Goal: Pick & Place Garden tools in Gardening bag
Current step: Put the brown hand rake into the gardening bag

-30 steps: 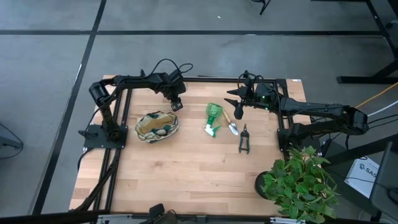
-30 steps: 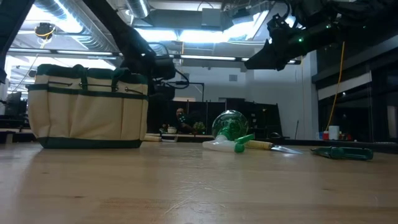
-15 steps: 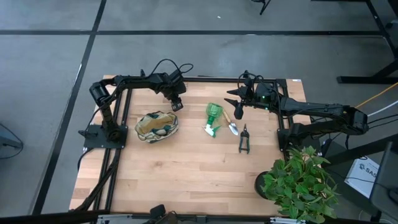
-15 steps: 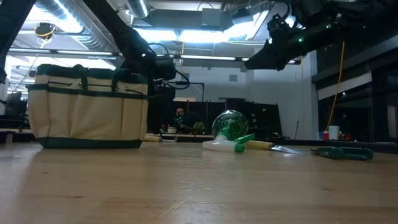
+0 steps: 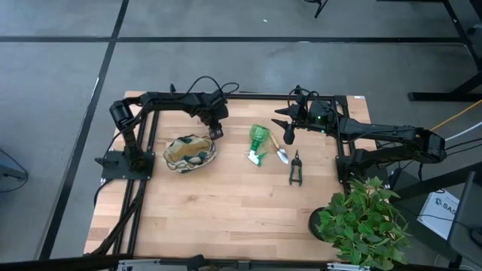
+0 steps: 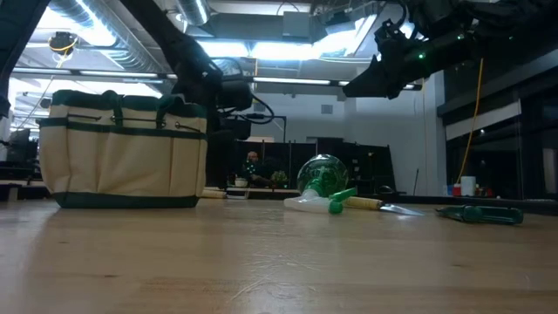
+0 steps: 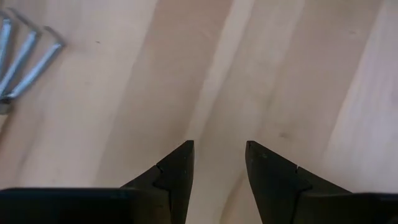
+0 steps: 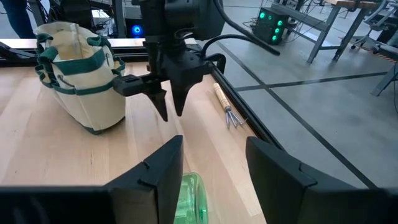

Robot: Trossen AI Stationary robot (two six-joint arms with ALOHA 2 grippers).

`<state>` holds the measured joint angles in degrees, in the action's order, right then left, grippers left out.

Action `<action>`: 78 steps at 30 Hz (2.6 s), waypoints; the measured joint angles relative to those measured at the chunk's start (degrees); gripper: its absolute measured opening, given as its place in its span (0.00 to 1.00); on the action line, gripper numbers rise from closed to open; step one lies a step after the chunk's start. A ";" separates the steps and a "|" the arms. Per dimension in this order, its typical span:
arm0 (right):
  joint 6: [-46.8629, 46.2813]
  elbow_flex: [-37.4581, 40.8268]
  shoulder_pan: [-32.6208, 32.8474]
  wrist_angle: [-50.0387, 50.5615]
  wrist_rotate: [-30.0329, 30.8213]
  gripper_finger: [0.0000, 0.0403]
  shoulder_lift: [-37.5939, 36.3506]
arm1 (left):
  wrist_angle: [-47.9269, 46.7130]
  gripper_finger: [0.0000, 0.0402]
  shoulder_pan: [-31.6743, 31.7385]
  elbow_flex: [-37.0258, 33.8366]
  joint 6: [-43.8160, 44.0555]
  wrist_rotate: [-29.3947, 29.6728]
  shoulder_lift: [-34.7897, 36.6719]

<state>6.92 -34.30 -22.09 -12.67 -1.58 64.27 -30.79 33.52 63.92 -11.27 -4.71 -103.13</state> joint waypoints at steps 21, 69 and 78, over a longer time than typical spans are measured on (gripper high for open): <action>-0.02 0.00 0.00 0.00 -0.01 0.44 0.00 | -2.18 0.35 -3.55 0.00 0.02 -2.83 0.00; -0.01 0.00 0.00 0.00 -0.01 0.44 0.00 | 4.65 0.00 -3.53 0.00 -4.96 -4.20 0.02; -0.02 0.00 0.00 0.00 -0.02 0.44 0.00 | 5.60 0.01 -3.53 0.00 -4.52 -3.93 0.02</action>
<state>6.90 -34.30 -22.09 -12.67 -1.61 64.27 -25.19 30.00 63.92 -15.79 -8.64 -103.11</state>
